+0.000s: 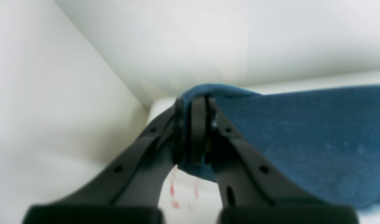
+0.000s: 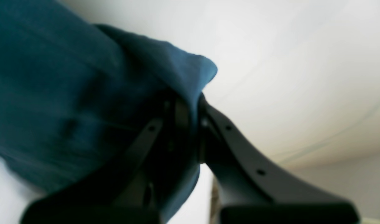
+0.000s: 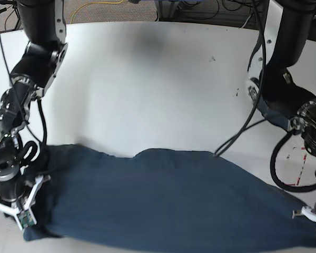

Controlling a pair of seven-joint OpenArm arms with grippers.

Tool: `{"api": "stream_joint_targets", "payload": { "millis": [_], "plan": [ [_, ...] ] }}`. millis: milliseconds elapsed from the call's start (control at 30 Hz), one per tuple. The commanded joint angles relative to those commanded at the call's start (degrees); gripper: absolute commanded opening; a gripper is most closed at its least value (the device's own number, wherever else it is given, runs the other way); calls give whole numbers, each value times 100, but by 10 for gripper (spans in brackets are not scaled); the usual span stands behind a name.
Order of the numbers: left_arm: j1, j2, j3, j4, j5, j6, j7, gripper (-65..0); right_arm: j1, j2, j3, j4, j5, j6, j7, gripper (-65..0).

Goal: Layout the t-shirt on the table in an organized manner, then fold the t-shirt properly

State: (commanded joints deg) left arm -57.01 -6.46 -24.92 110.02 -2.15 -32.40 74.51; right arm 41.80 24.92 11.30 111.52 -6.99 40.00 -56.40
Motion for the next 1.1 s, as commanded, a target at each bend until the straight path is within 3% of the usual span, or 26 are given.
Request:
{"api": "stream_joint_targets", "payload": {
  "millis": [167, 400, 700, 867, 1100],
  "plan": [
    [-598, 0, 18, -88, -9, 105, 62, -650, 914, 255, -501, 0, 0, 0, -325, -625],
    [-1055, 0, 105, -492, -9, 105, 62, -650, 1547, 457, -993, 0, 0, 0, -352, -625],
    [-1011, -9, 132, -624, -9, 105, 70, -650, 1503, 466, -1011, 0, 0, 0, -352, -625],
    [-730, -26, 352, -589, -35, 70, 308, -650, 1125, 475, -993, 26, -9, 0, -360, -625],
    [-659, -387, 519, -721, -35, 88, 158, -650, 879, 457, -985, -70, -9, 0, -360, -625]
  ]
}}
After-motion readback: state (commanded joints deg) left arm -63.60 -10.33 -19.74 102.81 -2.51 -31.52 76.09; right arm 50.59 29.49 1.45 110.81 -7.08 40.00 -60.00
